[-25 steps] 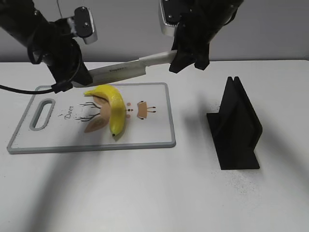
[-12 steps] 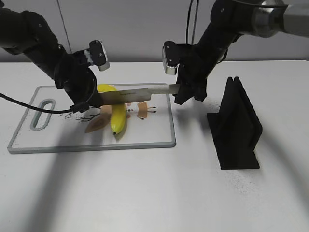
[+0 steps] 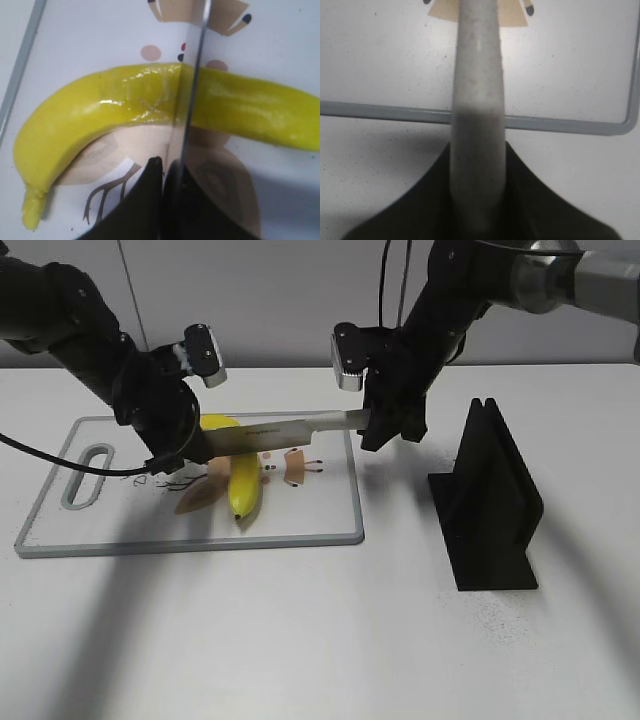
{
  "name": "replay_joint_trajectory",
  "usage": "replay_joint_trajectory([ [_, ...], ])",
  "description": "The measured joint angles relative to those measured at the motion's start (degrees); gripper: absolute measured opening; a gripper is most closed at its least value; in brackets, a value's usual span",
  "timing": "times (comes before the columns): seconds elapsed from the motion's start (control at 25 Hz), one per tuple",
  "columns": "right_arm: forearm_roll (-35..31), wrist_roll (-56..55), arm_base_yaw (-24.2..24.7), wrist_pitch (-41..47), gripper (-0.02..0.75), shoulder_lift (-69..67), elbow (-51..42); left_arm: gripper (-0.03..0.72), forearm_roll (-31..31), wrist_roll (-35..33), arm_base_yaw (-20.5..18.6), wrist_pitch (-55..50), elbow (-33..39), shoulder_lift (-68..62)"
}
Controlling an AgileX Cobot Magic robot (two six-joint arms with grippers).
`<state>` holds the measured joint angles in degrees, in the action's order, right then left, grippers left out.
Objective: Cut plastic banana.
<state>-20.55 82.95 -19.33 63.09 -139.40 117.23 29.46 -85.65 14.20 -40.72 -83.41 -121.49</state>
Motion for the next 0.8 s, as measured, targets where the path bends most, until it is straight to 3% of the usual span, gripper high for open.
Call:
replay_joint_trajectory([
  [0.24, -0.31, -0.5, -0.27, 6.0, 0.167, 1.34, 4.63, 0.005, -2.21, 0.81, 0.05, -3.89, 0.65, 3.86],
  [0.72, 0.01, -2.37, -0.64, 6.7, 0.167, 7.16, 5.04, 0.002, -5.5, 0.98, 0.17, -4.93, 0.65, 12.51],
  [0.8, 0.01, -2.43, -0.64, 6.89, 0.167, 7.16, 5.04, 0.036, -5.57, 0.98, 0.17, -4.78, 0.65, 12.51],
])
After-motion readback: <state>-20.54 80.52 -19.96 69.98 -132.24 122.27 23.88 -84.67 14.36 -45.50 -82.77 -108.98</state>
